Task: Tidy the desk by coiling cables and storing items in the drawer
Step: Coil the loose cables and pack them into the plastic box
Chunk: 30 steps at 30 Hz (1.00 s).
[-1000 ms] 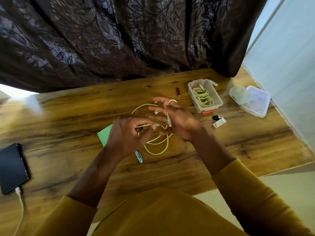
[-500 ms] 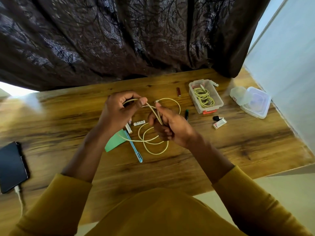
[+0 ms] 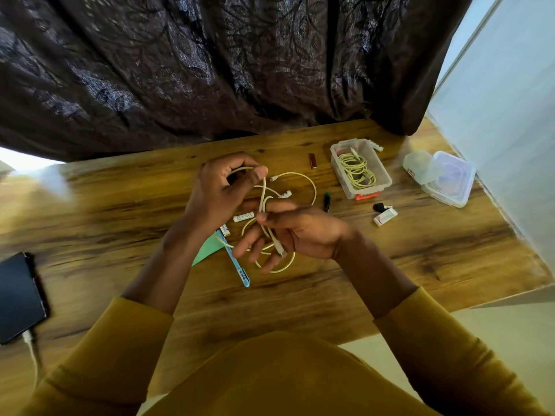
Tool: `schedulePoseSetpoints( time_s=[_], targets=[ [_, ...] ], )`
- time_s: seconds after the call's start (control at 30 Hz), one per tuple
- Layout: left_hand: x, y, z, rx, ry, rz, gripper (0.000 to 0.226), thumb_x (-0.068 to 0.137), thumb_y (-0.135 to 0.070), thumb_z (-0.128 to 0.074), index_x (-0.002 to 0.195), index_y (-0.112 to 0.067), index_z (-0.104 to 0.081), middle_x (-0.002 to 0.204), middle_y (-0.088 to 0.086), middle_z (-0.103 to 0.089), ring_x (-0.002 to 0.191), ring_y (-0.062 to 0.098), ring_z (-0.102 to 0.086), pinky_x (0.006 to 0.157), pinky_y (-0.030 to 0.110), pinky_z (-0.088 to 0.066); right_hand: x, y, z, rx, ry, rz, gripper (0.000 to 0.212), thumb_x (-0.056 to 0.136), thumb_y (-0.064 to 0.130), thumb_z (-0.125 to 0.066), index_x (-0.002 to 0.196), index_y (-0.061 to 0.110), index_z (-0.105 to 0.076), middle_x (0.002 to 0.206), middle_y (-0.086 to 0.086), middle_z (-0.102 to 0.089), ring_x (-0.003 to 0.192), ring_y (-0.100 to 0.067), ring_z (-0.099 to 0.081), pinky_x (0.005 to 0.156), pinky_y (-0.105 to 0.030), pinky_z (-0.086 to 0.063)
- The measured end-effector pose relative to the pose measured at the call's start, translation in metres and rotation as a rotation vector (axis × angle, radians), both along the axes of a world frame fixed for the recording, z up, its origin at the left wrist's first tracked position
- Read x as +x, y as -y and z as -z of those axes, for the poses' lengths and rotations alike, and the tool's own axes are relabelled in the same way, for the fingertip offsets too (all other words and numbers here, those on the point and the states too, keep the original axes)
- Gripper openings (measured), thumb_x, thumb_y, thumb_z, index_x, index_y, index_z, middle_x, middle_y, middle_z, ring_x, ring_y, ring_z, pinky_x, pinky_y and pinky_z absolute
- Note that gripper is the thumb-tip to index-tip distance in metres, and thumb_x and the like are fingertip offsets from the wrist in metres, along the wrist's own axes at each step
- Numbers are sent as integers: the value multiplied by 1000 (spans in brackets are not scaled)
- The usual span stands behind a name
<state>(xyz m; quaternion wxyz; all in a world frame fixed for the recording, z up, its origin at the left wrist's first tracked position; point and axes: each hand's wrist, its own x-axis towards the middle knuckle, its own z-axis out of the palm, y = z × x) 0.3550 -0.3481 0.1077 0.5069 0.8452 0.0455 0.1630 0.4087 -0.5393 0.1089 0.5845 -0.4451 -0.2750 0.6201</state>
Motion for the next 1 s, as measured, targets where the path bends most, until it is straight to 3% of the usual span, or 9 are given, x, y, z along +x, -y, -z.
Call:
schedulePoseSetpoints(
  time_s=[0.1,0.2,0.3,0.4,0.47,0.53,0.67,0.87,1.0],
  targets=[
    [3,-5,6,5,16,-35,15,100,-40,-67,97,-27,-74,89,-12,-75,86,6,-72,74,26,-55,-3,-3,-6,-74,95,107,51,106,26,-49,146,-3,-40,71,-9,-59,51,-14,-45,48,-29,-48],
    [3,-4,7,-21,-22,-41,17,102,-36,-66,96,-23,-74,82,-15,-73,77,0,-69,68,19,-51,0,-3,-6,-60,107,104,52,109,35,-47,146,-1,-43,58,-6,-33,45,-14,-26,41,-24,-30],
    [2,-3,19,-119,-107,-40,20,104,-30,-64,89,-21,-74,72,-17,-72,66,-4,-65,62,22,-49,5,2,-7,40,60,68,45,110,37,-41,137,4,-56,58,-8,-40,45,-16,-34,42,-25,-37],
    [-5,1,33,-155,-128,-18,27,104,-30,-63,91,-9,-73,85,8,-76,76,14,-70,66,41,-58,10,5,-12,231,-60,49,46,111,33,-27,144,9,-50,95,-17,-72,86,-25,-71,48,-28,-55],
    [-14,14,34,-117,-187,15,15,106,-17,-59,98,-15,-72,104,5,-76,80,2,-72,74,28,-60,14,5,-17,372,-183,46,51,110,33,-22,154,14,-39,140,-22,-60,132,-35,-58,58,-33,-62],
    [-22,30,35,1,-199,-12,21,109,-25,-54,96,-24,-70,86,-9,-75,54,3,-61,47,19,-43,19,3,-22,470,-282,68,54,109,32,-20,162,21,-24,164,-23,-32,153,-38,-31,69,-38,-64],
    [-33,36,30,96,-188,114,21,108,-32,-55,95,-28,-71,59,-2,-56,47,5,-43,45,25,-29,34,6,-23,412,-197,210,54,112,30,-16,166,32,-6,172,-12,-17,158,-29,-21,83,-44,-62],
    [-28,31,2,280,-117,131,34,104,-36,-56,71,-32,-64,57,-11,-58,53,9,-57,52,28,-36,35,10,-12,136,137,335,48,115,33,-21,162,39,-25,169,4,-30,153,-16,-35,76,-52,-64],
    [-23,26,-15,413,-97,93,29,86,-32,-56,101,-29,-81,75,-21,-72,61,0,-66,56,24,-48,26,8,-3,-54,373,363,45,112,38,-36,157,39,-40,161,8,-43,147,-12,-44,78,-61,-62]
  ],
)
